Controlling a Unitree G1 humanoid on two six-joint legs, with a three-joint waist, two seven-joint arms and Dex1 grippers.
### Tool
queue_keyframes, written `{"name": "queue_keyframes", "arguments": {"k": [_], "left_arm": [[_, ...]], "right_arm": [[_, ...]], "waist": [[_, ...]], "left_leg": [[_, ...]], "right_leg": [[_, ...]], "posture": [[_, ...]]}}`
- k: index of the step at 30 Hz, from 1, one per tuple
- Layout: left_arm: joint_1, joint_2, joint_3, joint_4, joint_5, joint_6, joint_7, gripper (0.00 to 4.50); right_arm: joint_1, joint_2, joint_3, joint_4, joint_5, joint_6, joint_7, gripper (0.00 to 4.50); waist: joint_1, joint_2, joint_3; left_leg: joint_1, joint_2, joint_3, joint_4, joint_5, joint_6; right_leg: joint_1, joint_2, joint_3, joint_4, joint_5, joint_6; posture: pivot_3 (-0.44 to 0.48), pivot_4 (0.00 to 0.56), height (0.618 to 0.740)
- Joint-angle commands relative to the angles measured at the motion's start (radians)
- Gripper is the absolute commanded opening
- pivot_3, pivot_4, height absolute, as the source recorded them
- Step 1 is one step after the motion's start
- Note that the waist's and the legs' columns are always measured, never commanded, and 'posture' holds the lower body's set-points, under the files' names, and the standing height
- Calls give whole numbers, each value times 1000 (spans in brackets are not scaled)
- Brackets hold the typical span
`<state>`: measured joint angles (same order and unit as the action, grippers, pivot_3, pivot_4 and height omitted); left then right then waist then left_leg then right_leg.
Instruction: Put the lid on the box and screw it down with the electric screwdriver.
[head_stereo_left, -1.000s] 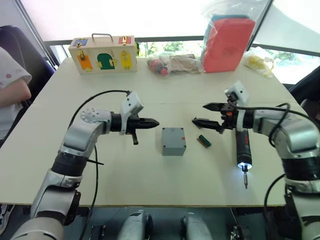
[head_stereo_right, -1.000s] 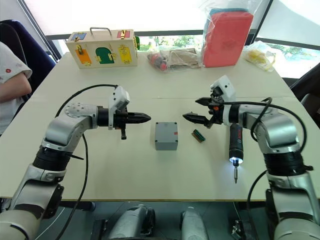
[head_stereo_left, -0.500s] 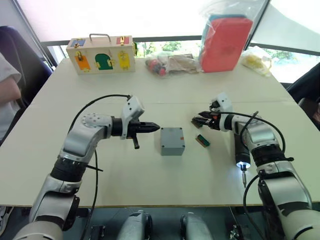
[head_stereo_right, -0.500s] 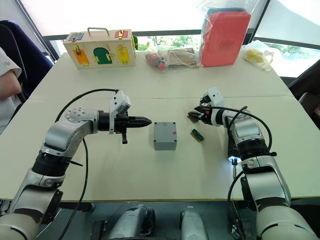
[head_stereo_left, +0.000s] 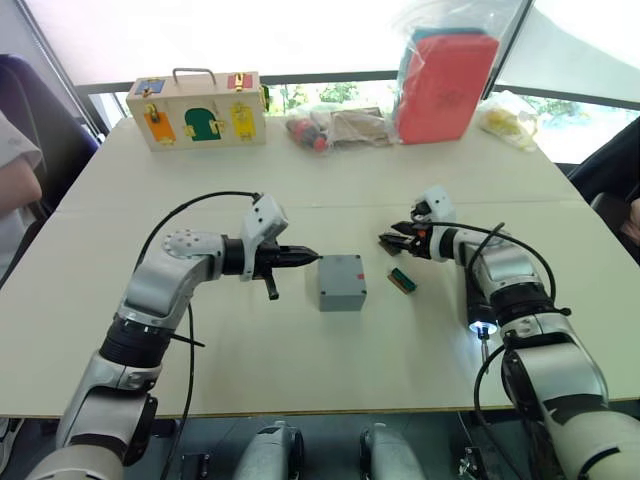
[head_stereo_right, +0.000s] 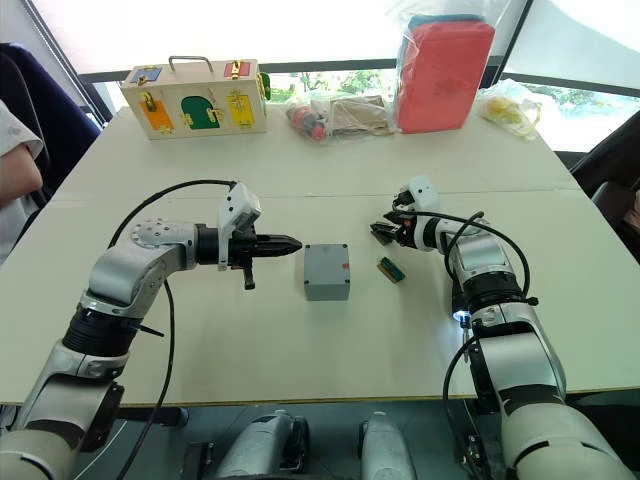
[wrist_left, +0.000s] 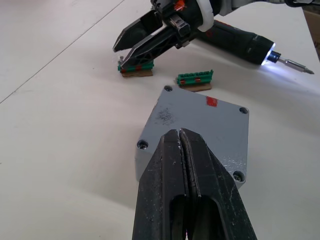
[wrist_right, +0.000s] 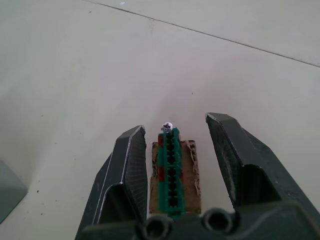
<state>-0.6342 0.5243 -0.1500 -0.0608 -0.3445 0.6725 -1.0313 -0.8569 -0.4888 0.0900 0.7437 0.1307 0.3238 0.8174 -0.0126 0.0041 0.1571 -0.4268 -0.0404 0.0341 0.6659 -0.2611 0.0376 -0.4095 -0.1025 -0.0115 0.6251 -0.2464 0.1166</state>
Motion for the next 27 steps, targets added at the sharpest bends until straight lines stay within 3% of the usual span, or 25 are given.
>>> {"name": "queue_keyframes", "arguments": {"k": [1, 3, 6, 14, 27], "left_arm": [[-2, 3, -3, -23, -8, -9, 2, 0], [0, 4, -5, -22, -7, -11, 3, 0], [6, 7, -10, -22, -6, -14, 5, 0], [4, 11, -11, -15, -7, -15, 11, 0], [5, 15, -13, -4, -7, -22, 6, 0]], "right_arm": [[-35, 4, -26, 4, -6, -25, -5, 1809], [-40, 8, -26, 15, -8, -33, -9, 1297], [-47, 13, -28, 28, -10, -39, -10, 96], [-46, 15, -23, 23, -9, -37, 16, 96], [-16, -22, -67, -144, 33, -17, 83, 96]], "waist": [[-1, 0, 0], [-1, 0, 0], [-1, 0, 0], [-1, 0, 0], [-1, 0, 0]], "left_leg": [[0, 0, 0, 0, 0, 0], [0, 0, 0, 0, 0, 0], [0, 0, 0, 0, 0, 0], [0, 0, 0, 0, 0, 0], [0, 0, 0, 0, 0, 0]], "right_leg": [[0, 0, 0, 0, 0, 0], [0, 0, 0, 0, 0, 0], [0, 0, 0, 0, 0, 0], [0, 0, 0, 0, 0, 0], [0, 0, 0, 0, 0, 0]], "posture": [[0, 150, 740], [0, 150, 740], [0, 150, 740], [0, 150, 740], [0, 150, 740]]}}
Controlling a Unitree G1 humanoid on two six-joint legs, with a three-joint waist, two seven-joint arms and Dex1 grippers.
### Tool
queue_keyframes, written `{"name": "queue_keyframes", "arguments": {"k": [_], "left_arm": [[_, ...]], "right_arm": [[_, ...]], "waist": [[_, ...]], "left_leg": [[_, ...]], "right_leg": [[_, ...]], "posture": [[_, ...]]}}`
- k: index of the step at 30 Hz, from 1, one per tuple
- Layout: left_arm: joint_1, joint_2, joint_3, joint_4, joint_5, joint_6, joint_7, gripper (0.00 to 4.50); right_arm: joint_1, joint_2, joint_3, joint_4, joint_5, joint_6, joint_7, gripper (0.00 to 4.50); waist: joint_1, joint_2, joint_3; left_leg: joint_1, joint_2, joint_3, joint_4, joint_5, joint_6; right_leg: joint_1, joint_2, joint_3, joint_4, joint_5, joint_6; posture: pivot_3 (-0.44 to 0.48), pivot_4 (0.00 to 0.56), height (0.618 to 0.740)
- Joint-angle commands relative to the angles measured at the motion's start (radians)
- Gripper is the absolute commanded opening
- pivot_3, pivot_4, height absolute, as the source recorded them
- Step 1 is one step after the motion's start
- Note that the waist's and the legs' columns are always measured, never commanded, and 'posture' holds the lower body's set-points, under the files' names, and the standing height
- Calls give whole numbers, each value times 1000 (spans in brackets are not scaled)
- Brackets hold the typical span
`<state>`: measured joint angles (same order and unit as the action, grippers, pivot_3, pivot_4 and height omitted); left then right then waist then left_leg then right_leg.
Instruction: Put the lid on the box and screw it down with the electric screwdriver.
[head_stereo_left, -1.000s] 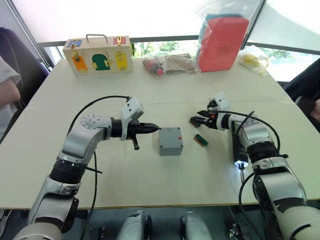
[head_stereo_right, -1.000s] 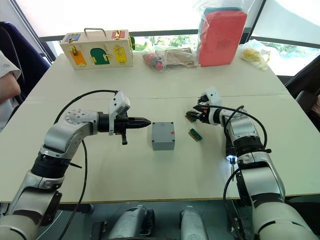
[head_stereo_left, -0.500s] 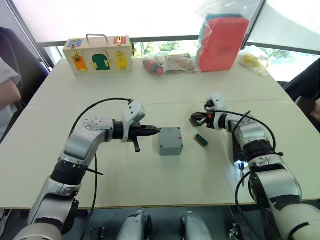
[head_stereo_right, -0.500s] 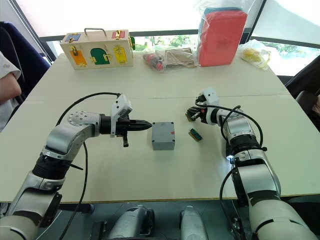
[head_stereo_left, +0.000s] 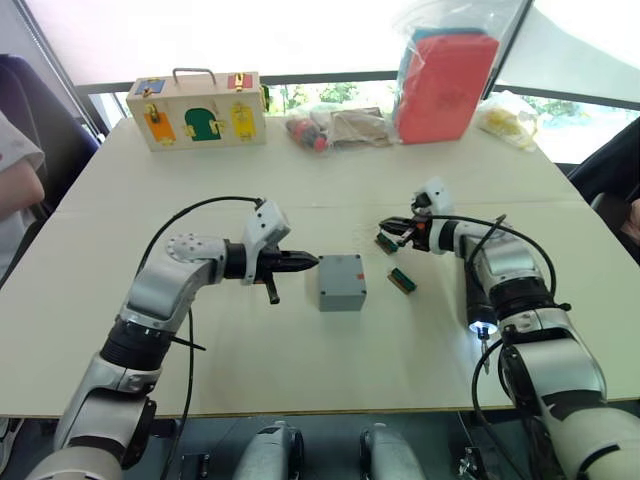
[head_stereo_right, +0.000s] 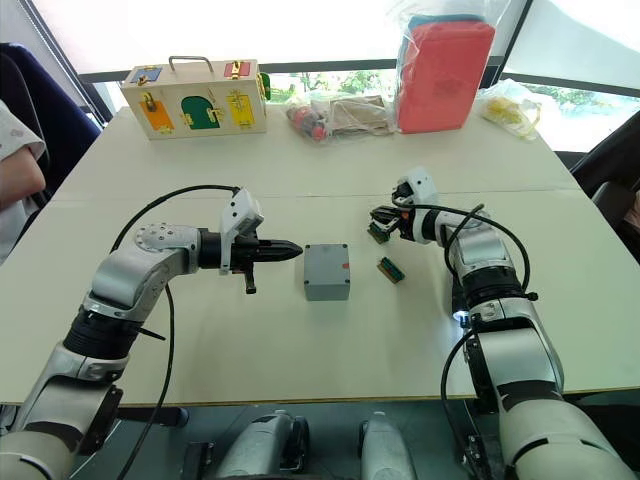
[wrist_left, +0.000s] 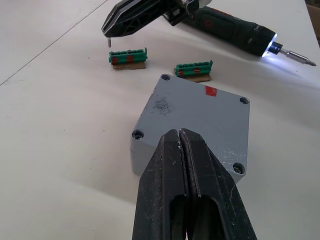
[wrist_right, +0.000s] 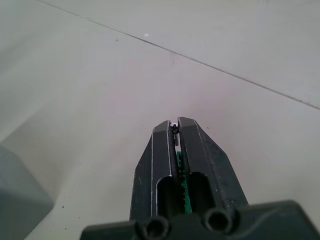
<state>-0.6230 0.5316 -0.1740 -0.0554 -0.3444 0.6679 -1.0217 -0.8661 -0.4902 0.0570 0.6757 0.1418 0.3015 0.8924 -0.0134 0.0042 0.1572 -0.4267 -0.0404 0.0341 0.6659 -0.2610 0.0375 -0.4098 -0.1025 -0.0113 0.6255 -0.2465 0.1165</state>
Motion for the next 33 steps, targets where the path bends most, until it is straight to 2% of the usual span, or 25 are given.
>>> {"name": "queue_keyframes", "arguments": {"k": [1, 3, 7, 12, 19, 33], "left_arm": [[-6, 10, 13, -9, -8, -17, -5, 0], [-6, 21, 22, -17, -15, -11, -12, 0], [8, 70, 35, -62, -55, 23, -54, 0], [35, 126, 32, -106, -85, 39, -93, 0], [34, 120, 23, -98, -88, 30, -82, 0], [38, 116, 19, -98, -86, 25, -73, 0]], "right_arm": [[-2, -26, -37, -103, 26, 13, 12, 96], [23, -41, -43, -211, 51, 60, 38, 96], [139, -76, -32, -553, 149, 236, 86, 96], [256, -89, -9, -790, 190, 358, 61, 96], [302, -74, 13, -832, 192, 387, 17, 96], [292, -66, 45, -765, 171, 339, -8, 96]], "waist": [[0, 0, 0], [1, 0, 0], [1, 0, 0], [2, 0, 0], [5, 0, 0], [4, 0, 0]], "left_leg": [[0, 0, 0, 0, 0, 0], [0, 0, 0, 0, 0, 0], [0, 0, -1, 0, 0, 0], [0, 1, -1, 0, -1, 2], [0, 0, -1, 0, -2, 4], [0, 0, -1, 0, -2, 3]], "right_leg": [[0, 0, 0, 0, 0, 0], [0, 0, 0, 0, 0, 0], [-1, 0, 0, 0, 0, 0], [-1, -2, 2, 1, 0, 0], [-2, -3, 2, 0, 0, -1], [-2, -1, 2, 0, 0, -1]], "posture": [[0, 150, 740], [0, 150, 740], [0, 150, 740], [0, 150, 740], [0, 150, 740], [0, 150, 740]]}}
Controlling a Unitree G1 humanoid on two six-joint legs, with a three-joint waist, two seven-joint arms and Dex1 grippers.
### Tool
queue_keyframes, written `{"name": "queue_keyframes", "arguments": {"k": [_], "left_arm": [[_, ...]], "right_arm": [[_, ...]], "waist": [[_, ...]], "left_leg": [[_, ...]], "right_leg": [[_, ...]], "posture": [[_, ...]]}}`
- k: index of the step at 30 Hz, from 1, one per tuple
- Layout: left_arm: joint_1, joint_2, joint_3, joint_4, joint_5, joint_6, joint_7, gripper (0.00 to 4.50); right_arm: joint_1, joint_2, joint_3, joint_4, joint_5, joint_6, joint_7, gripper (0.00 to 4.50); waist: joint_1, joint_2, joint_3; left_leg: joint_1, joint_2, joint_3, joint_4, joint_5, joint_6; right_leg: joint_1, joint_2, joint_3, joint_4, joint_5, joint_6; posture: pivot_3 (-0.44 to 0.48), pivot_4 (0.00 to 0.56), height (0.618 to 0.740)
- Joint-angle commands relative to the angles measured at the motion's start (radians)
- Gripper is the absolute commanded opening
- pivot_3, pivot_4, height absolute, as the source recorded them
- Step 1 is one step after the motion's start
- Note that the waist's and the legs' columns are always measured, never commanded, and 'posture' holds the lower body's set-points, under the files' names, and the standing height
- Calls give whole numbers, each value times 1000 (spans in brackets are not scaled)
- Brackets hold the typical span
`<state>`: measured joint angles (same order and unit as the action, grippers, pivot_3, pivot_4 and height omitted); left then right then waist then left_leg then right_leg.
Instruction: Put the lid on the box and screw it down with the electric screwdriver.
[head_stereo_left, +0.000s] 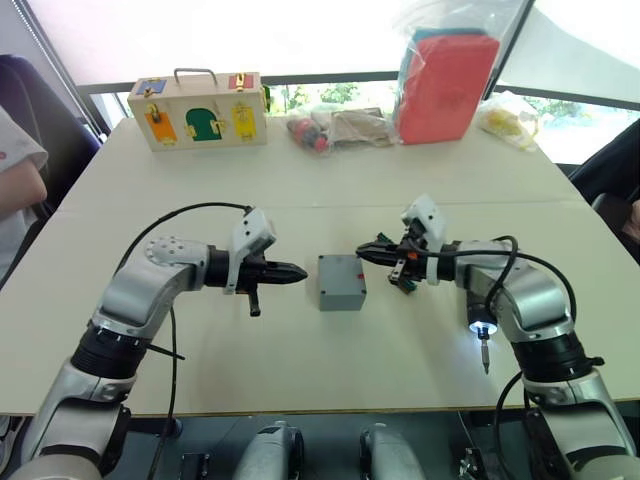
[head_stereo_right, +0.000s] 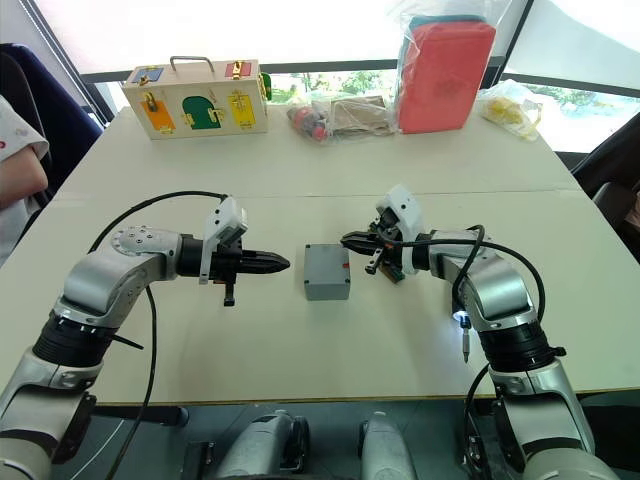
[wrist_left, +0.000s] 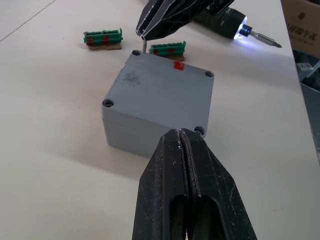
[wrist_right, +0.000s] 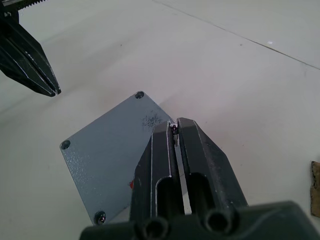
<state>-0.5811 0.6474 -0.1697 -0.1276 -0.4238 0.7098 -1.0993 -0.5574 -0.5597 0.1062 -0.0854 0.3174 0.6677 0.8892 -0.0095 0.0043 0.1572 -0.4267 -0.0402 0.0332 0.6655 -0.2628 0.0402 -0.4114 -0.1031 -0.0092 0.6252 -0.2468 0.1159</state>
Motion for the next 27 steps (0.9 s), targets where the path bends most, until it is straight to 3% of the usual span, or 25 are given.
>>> {"name": "queue_keyframes", "arguments": {"k": [1, 27], "left_arm": [[-4, 0, 15, -26, -7, -16, 6, 0], [-3, -15, 9, -10, -1, -28, 16, 0]], "right_arm": [[-17, 3, -3, 1, -5, -30, -6, 96], [-40, 23, 18, 58, -18, -47, -14, 96]], "waist": [[0, 0, 0], [0, 0, 0]], "left_leg": [[0, 0, 0, 0, 0, 0], [0, 0, 0, 0, 0, 0]], "right_leg": [[0, 0, 0, 0, 0, 0], [0, 1, -1, 3, 0, 0]], "posture": [[0, 150, 740], [0, 150, 740]]}}
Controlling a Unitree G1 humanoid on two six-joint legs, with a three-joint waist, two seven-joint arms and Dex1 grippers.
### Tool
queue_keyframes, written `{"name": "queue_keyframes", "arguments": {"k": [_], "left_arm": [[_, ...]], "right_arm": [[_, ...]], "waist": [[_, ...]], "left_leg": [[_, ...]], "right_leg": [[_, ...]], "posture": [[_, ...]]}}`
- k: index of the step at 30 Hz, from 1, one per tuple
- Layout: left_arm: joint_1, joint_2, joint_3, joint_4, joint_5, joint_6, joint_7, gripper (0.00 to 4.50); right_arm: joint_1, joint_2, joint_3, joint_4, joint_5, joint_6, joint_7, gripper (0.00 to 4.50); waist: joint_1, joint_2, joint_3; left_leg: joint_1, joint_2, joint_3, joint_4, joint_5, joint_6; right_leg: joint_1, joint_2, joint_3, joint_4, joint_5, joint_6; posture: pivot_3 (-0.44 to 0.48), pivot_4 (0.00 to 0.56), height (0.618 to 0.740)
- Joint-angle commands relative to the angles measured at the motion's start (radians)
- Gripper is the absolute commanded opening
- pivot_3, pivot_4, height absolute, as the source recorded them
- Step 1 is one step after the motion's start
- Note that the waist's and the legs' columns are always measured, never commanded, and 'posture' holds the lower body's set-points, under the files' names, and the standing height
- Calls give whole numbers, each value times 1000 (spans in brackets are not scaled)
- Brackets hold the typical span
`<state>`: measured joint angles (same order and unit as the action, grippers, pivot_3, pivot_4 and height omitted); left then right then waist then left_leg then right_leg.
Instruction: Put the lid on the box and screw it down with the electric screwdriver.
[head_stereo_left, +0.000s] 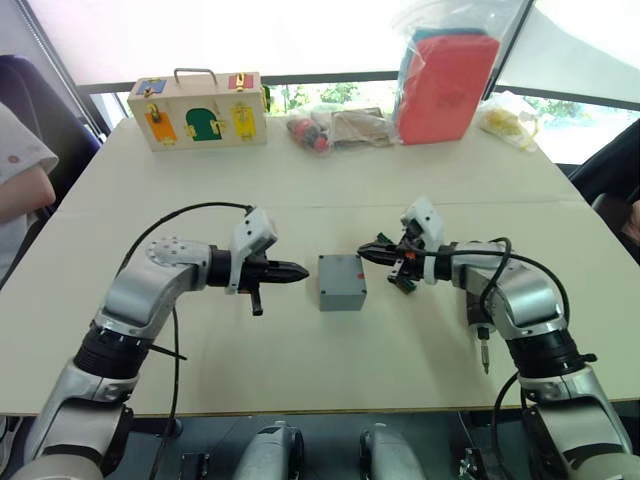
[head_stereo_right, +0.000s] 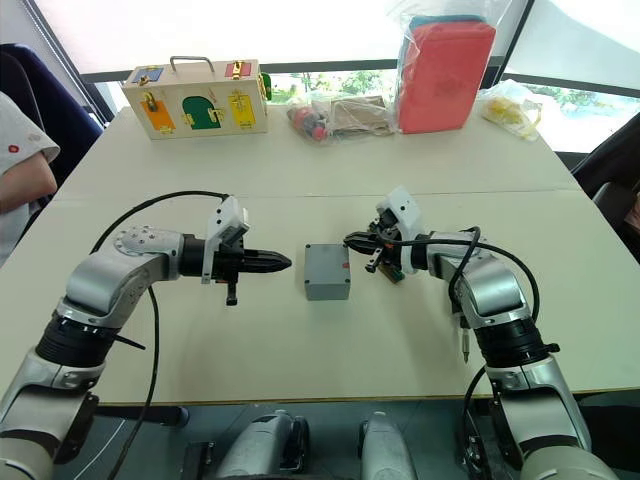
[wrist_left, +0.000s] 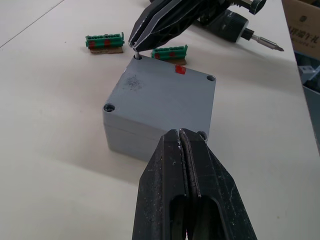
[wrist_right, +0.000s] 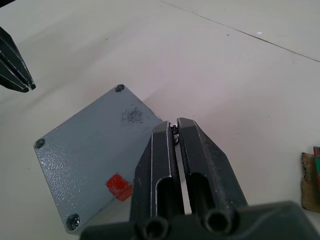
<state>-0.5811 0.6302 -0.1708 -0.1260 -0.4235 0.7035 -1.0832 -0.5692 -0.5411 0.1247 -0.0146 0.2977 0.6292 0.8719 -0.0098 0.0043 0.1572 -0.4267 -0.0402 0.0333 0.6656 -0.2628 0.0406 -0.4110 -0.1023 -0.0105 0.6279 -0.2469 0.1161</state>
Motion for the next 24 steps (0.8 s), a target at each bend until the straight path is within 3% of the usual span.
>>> {"name": "queue_keyframes", "arguments": {"k": [1, 5, 6, 7, 12, 14, 20, 23, 24], "left_arm": [[-3, 1, 10, -10, 0, -24, 0, 0], [-1, -2, 9, -5, 1, -31, 2, 0], [-1, -2, 9, -3, 1, -33, 2, 0], [-1, -1, 10, -3, 1, -34, 1, 0], [0, 1, 15, -4, -5, -34, -2, 0], [0, -1, 15, -6, -6, -33, -2, 0], [-33, 4, 20, -37, -31, -31, -34, 0], [-60, 13, 5, -68, -37, -44, -79, 0], [-69, 14, -2, -78, -38, -52, -96, 0]], "right_arm": [[-29, 4, 0, -12, 1, -8, 4, 96], [-31, -1, 3, -9, -2, -8, 7, 96], [-31, -3, 3, -10, -1, -6, 9, 620], [-30, -7, 1, -14, -1, -4, 9, 716], [-38, -34, -30, -36, 12, 21, 7, 2622], [-40, -52, -52, -54, 34, 47, 10, 2622], [-85, -152, -231, -133, 155, 368, -70, 2622], [-148, -278, -283, -155, 212, 697, -95, 3354], [-173, -325, -284, -155, 224, 805, -102, 3780]], "waist": [[0, 0, 0], [0, 0, 0], [0, 0, 0], [0, 0, 0], [1, 0, 0], [1, 0, 0], [3, 0, 0], [10, 0, 0], [12, 0, 0]], "left_leg": [[0, 0, 0, 0, 0, 0], [0, 0, 0, 0, 0, 0], [0, 0, 0, 0, 0, 0], [0, 0, 0, 0, 0, 0], [0, 0, 0, 0, 0, 0], [0, 0, 0, 0, 0, 0], [0, 0, 0, 0, 0, 1], [0, 0, 0, 0, -1, 2], [0, 0, 0, 0, -2, 2]], "right_leg": [[0, 0, 0, 0, 0, 0], [0, 0, 0, 0, 0, 0], [0, 0, 0, 0, 0, 0], [0, 0, 0, 0, 0, 0], [0, 0, 0, 0, 0, 0], [0, 0, 0, 0, 0, 0], [0, -1, 0, 0, 0, 0], [0, -2, 1, -3, 0, 0], [0, -4, 1, -4, 0, 0]], "posture": [[0, 150, 740], [0, 150, 740], [0, 150, 740], [0, 150, 740], [0, 150, 740], [0, 150, 740], [0, 150, 740], [0, 150, 740], [0, 150, 740]]}}
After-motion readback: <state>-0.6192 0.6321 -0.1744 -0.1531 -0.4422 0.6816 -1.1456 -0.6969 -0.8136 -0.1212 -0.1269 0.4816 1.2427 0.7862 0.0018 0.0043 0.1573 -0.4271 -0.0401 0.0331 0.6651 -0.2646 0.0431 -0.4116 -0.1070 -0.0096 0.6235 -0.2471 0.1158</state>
